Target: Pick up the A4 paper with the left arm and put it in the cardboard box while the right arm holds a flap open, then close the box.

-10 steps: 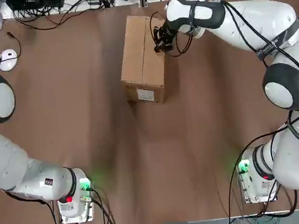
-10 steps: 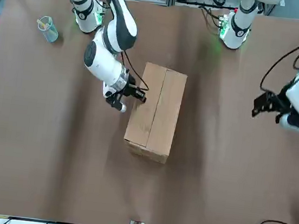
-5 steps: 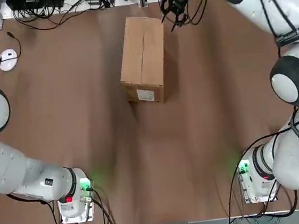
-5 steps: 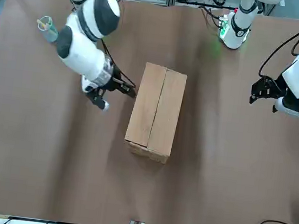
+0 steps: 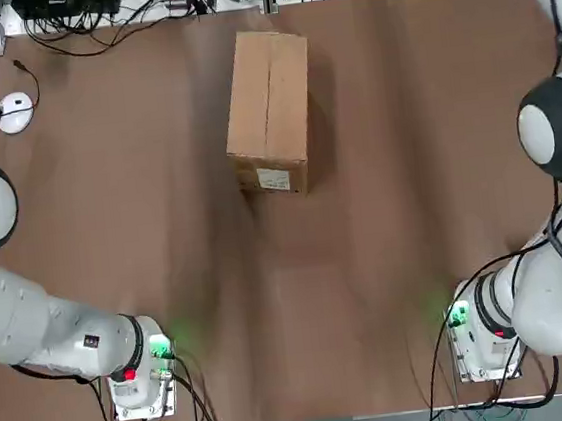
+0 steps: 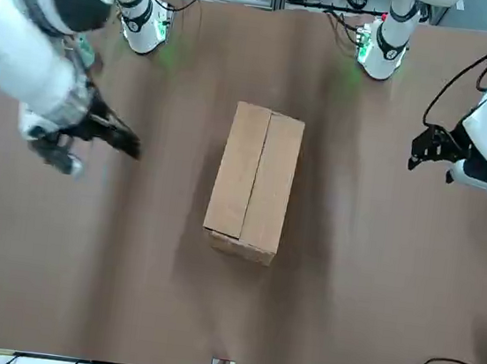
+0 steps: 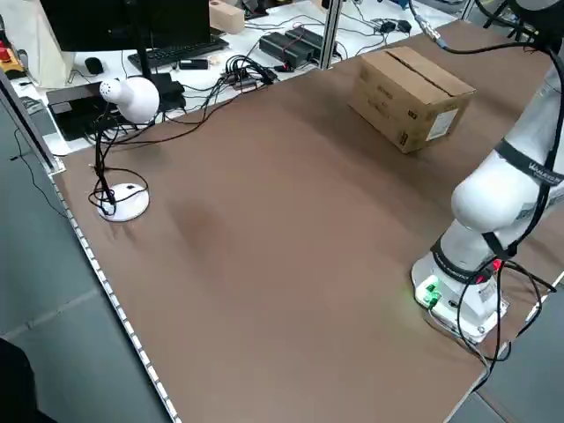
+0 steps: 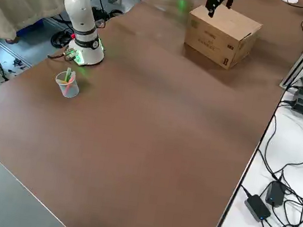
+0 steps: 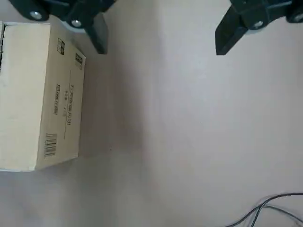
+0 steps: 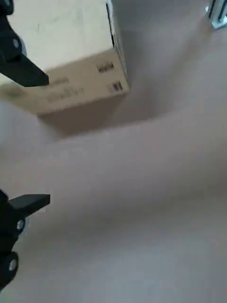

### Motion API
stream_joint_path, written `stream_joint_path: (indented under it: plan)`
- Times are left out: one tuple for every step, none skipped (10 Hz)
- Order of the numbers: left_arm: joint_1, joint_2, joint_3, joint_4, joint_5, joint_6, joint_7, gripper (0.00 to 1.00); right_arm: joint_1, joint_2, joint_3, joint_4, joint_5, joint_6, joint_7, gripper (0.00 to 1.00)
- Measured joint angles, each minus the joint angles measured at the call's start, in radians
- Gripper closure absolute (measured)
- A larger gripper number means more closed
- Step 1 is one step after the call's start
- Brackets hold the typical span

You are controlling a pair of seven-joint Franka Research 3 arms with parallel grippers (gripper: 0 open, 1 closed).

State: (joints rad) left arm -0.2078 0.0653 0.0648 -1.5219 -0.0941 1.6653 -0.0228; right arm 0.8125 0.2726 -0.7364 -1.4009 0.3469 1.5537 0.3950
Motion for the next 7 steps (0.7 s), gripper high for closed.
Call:
stream_joint_path:
  plan:
    - [0.023, -0.002, -0.02, 0.0, 0.0, 0.0, -0.007, 0.0, -0.004, -0.001, -0.052, 0.007, -0.028, -0.009, -0.071, 0.0]
    - [0.046, -0.006, -0.037, 0.0, 0.0, 0.0, -0.009, 0.0, -0.007, 0.0, -0.098, 0.01, -0.047, -0.01, -0.115, 0.0]
    - [0.068, -0.011, -0.045, 0.0, 0.001, 0.0, -0.008, 0.0, -0.008, 0.0, -0.136, 0.015, -0.055, -0.01, -0.146, 0.0]
    - [0.084, -0.012, -0.05, 0.0, 0.001, 0.0, -0.007, 0.0, -0.008, 0.0, -0.169, 0.022, -0.058, -0.01, -0.19, 0.0]
    - [0.087, -0.012, -0.051, 0.0, 0.001, 0.0, -0.007, 0.0, -0.008, 0.001, -0.204, 0.026, -0.059, -0.01, -0.248, 0.0]
    - [0.087, -0.012, -0.054, 0.0, 0.001, 0.0, -0.007, 0.0, -0.008, 0.001, -0.237, 0.028, -0.059, -0.01, -0.301, 0.0]
    - [0.087, -0.011, -0.057, 0.0, 0.01, 0.0, -0.007, 0.0, -0.022, 0.001, -0.252, 0.029, -0.059, -0.01, -0.331, 0.0]
